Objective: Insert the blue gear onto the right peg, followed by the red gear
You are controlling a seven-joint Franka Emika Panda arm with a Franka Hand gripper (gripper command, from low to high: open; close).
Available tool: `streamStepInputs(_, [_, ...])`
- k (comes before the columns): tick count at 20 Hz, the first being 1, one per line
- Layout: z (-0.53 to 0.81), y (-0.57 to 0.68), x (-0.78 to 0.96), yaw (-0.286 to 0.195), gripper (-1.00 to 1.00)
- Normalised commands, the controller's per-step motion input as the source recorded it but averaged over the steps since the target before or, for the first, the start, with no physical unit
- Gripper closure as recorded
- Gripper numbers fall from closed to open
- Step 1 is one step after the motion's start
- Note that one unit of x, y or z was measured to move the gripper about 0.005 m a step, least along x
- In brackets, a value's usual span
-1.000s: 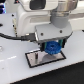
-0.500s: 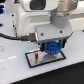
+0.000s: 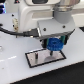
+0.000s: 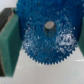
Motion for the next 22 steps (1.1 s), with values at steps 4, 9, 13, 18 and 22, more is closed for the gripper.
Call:
streamStepInputs(4, [-0.02,-0.1,0.2,0.0,1.0])
streamStepInputs(9, [-0.07,-0.15,0.22,0.0,1.0])
streamStepInputs(13, [0.0,-0.01,0.23,0.0,1.0])
streamStepInputs(18, [0.13,-0.04,0.15,0.0,1.0])
streamStepInputs(22, [0.2,0.0,0.46,0.0,1.0])
